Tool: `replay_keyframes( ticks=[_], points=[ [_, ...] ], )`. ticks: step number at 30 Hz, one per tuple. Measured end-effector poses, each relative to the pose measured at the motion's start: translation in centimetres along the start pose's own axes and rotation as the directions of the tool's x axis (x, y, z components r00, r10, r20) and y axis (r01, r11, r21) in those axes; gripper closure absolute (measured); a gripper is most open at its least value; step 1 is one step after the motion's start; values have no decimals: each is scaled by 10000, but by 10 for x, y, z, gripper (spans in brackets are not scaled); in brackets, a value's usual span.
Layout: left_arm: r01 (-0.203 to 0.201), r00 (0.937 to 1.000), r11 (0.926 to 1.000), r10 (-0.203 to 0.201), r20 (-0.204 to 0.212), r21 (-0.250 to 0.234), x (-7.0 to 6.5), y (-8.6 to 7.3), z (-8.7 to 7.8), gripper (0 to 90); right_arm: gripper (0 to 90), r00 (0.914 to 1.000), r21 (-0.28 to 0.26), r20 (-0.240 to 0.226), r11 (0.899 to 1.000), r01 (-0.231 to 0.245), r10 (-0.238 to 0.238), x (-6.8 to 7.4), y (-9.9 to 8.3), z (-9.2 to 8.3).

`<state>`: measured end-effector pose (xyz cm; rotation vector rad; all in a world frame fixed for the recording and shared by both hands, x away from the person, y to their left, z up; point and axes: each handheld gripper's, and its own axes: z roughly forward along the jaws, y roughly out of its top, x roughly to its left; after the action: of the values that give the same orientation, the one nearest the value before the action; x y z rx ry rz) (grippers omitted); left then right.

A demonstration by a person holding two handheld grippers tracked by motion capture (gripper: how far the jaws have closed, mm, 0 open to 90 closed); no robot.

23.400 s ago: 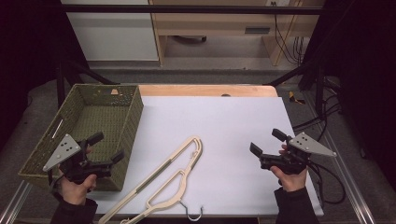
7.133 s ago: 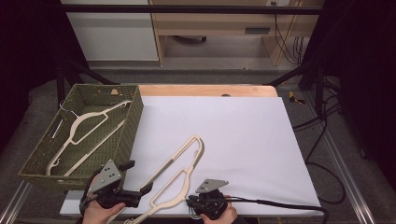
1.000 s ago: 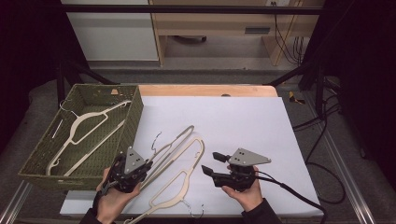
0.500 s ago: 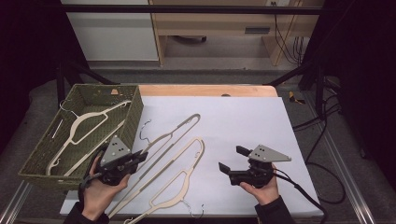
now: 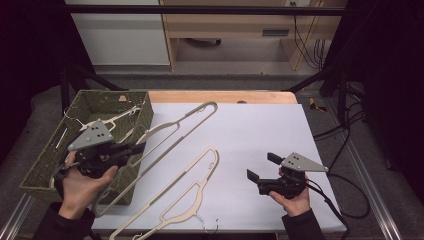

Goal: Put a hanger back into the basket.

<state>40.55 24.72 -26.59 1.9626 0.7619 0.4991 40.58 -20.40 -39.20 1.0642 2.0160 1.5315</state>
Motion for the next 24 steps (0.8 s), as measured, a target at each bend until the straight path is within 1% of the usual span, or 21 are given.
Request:
replay_keyframes(
  ticks=[2, 3, 4, 6, 7, 10, 12, 13, 16, 17, 18, 20, 21, 22, 24],
  points=[
    [44, 9999, 10000, -44, 97, -47, 8, 3, -3, 859, 83, 10000, -86, 37, 9999, -59, 59, -1, 0, -2],
    [34, 9999, 10000, -34, 104, -8, 14, 4, -4, 859, 78, 9999, -155, 138, 9999, -61, 63, -3, 1, -4],
    [63, 10000, 10000, -63, 74, -20, 17, 5, -4, 859, 78, 9999, -155, 138, 9999, -61, 63, -3, 1, -4],
    [213, 9998, 9998, -213, -40, 37, 28, 7, -6, 859, 75, 9999, -186, 163, 9998, -31, 34, -4, 2, -6],
    [254, 9996, 9996, -253, -122, 74, 33, 7, -6, 858, 74, 9998, -196, 187, 9998, -105, 109, -4, 2, -6],
    [284, 9990, 9994, -277, -350, 201, 47, 9, -7, 859, 69, 9998, -273, 187, 9996, -10, 15, -6, 3, -9],
    [395, 9986, 9991, -388, -373, 172, 57, 9, -9, 859, 65, 9996, -292, 276, 9996, -39, 47, -7, 3, -10],
    [374, 9986, 9992, -368, -370, 172, 64, 9, -11, 858, 64, 9995, -312, 302, 9995, 3, 6, -8, 3, -10],
    [484, 9980, 9987, -478, -410, 137, 77, 8, -15, 858, 57, 9993, -255, 355, 9996, -91, 100, -8, 2, -10],
    [472, 9976, 9987, -462, -519, 184, 83, 7, -18, 858, 56, 9994, -237, 342, 9997, -77, 85, -9, 2, -10],
    [426, 9974, 9989, -413, -583, 200, 87, 6, -19, 859, 57, 9993, -206, 362, 9998, -81, 88, -9, 1, -10],
    [496, 9964, 9986, -481, -703, 200, 94, 5, -23, 858, 57, 9993, -207, 354, 9997, -86, 94, -9, 1, -10],
    [497, 9959, 9985, -479, -762, 227, 102, 3, -25, 858, 57, 9994, -211, 349, 9998, -72, 80, -10, 1, -10],
    [607, 9954, 9979, -590, -758, 211, 105, 1, -26, 858, 56, 9993, -200, 365, 9998, -98, 105, -10, 1, -10],
    [677, 9951, 9974, -658, -734, 245, 113, -3, -29, 858, 55, 9993, -179, 370, 9998, -86, 92, -10, 1, -10]
  ],
)
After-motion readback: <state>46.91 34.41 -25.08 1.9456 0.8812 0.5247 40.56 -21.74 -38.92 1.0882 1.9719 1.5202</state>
